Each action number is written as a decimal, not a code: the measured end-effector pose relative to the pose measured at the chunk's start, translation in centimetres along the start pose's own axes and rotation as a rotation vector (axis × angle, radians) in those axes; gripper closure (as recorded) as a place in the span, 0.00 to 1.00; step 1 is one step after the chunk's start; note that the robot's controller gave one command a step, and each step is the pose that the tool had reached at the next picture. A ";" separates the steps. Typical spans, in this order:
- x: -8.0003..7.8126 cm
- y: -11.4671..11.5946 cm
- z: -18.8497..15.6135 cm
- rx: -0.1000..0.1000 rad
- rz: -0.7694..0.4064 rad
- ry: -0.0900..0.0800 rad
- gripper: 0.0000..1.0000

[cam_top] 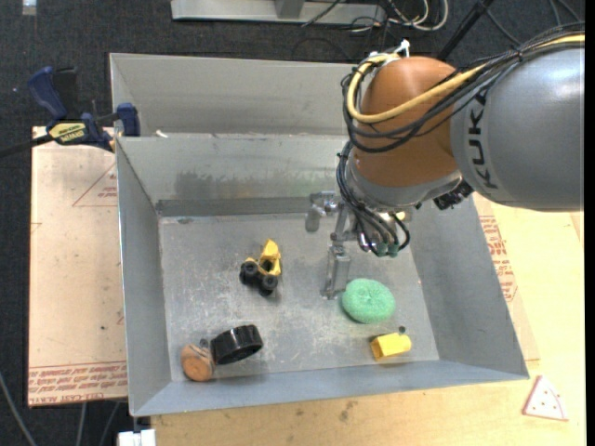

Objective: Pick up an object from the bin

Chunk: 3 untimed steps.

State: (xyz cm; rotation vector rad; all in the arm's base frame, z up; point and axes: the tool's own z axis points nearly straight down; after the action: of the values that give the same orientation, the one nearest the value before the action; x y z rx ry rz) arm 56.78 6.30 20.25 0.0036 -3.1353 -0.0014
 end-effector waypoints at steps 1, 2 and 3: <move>-0.2 0.0 -0.4 0.000 0.001 -0.007 0.00; -1.7 1.8 3.6 0.000 -0.029 -0.018 0.00; -1.4 5.2 6.8 0.000 0.014 -0.003 0.00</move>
Offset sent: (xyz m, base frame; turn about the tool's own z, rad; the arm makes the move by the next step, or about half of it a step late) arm 0.0247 0.0363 -0.0819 -0.0565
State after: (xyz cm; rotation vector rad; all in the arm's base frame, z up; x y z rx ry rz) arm 58.09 11.53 13.43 -0.0187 -3.1383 -0.0009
